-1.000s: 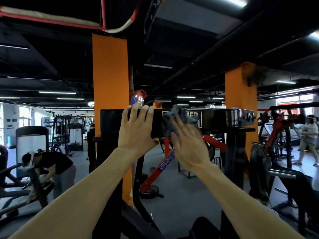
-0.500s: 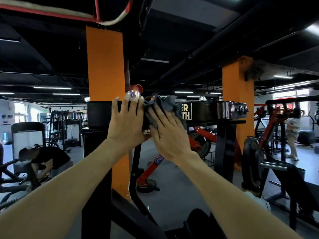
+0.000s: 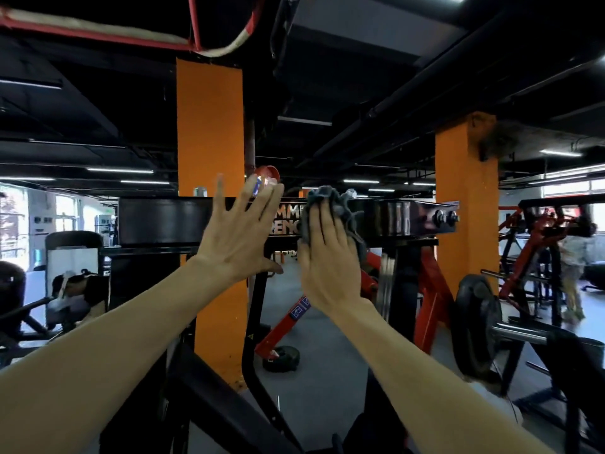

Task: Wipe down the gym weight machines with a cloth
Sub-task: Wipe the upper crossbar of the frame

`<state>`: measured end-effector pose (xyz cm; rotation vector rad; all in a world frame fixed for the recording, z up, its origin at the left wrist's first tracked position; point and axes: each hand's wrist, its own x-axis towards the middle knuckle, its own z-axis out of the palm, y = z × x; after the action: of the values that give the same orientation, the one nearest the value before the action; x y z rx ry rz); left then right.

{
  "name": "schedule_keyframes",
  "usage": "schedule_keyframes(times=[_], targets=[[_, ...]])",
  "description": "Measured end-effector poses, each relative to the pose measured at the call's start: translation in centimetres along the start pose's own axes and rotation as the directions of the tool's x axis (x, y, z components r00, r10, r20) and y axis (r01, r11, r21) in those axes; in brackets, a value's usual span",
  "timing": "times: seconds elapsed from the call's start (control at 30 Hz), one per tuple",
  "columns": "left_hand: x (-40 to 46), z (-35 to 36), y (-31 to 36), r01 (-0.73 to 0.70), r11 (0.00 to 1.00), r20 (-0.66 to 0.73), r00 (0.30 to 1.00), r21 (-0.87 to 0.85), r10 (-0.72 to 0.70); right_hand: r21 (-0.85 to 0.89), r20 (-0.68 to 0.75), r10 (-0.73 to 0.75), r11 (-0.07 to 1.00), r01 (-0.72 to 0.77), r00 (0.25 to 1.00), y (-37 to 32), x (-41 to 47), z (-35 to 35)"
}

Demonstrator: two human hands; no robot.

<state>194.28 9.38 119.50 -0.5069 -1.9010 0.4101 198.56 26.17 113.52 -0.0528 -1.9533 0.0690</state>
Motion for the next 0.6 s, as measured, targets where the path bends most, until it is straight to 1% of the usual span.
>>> schedule_keyframes(times=[0.03, 0.1, 0.17, 0.2, 0.27, 0.3, 0.37, 0.4, 0.5, 0.53, 0.6], targets=[[0.4, -0.1, 1.1, -0.027, 1.0, -0.012, 1.0, -0.005, 0.027, 0.009, 0.012, -0.026, 1.0, 0.026, 1.0, 0.6, -0.2, -0.3], [1.4, -0.3, 3.4, -0.074, 0.996, -0.034, 0.997, -0.044, 0.073, -0.04, 0.045, -0.103, 0.994, 0.104, 0.994, 3.5, -1.1, -1.0], [2.3, -0.7, 5.6, -0.094, 0.991, -0.037, 0.995, -0.099, 0.091, -0.103, 0.023, -0.154, 0.982, 0.155, 0.988, 6.9, -2.2, -1.6], [2.7, -1.0, 6.7, -0.089, 0.989, -0.034, 0.996, -0.121, 0.085, -0.125, 0.001, -0.143, 0.982, 0.142, 0.99, 8.6, -2.5, -1.9], [3.2, -1.7, 8.2, -0.045, 0.988, -0.012, 0.999, -0.149, 0.044, -0.139, -0.065, -0.073, 0.988, 0.063, 0.995, 11.1, -2.6, -2.5], [3.3, -1.9, 8.8, -0.016, 0.988, 0.007, 1.0, -0.154, 0.017, -0.136, -0.097, -0.026, 0.991, 0.012, 0.995, 11.4, -2.3, -2.7], [3.2, -2.1, 9.4, 0.032, 0.987, 0.027, 0.999, -0.156, -0.028, -0.115, -0.154, 0.044, 0.991, -0.062, 0.987, 9.5, -1.5, -2.5], [3.0, -1.9, 9.5, 0.045, 0.986, 0.015, 0.999, -0.159, -0.043, -0.103, -0.164, 0.026, 0.994, -0.044, 0.986, 7.8, -1.6, -1.9], [2.9, -1.3, 9.1, 0.023, 0.987, -0.078, 0.996, -0.16, -0.036, -0.044, -0.185, -0.115, 0.993, 0.109, 0.976, 3.9, -2.1, -0.1], [2.9, -1.1, 8.8, 0.005, 0.986, -0.102, 0.995, -0.167, -0.022, -0.039, -0.195, -0.148, 0.989, 0.143, 0.97, 4.2, -2.0, -0.1], [3.0, -1.0, 8.3, -0.018, 0.982, -0.114, 0.993, -0.188, -0.003, -0.092, -0.185, -0.196, 0.979, 0.181, 0.963, 6.1, -1.8, -0.7]])
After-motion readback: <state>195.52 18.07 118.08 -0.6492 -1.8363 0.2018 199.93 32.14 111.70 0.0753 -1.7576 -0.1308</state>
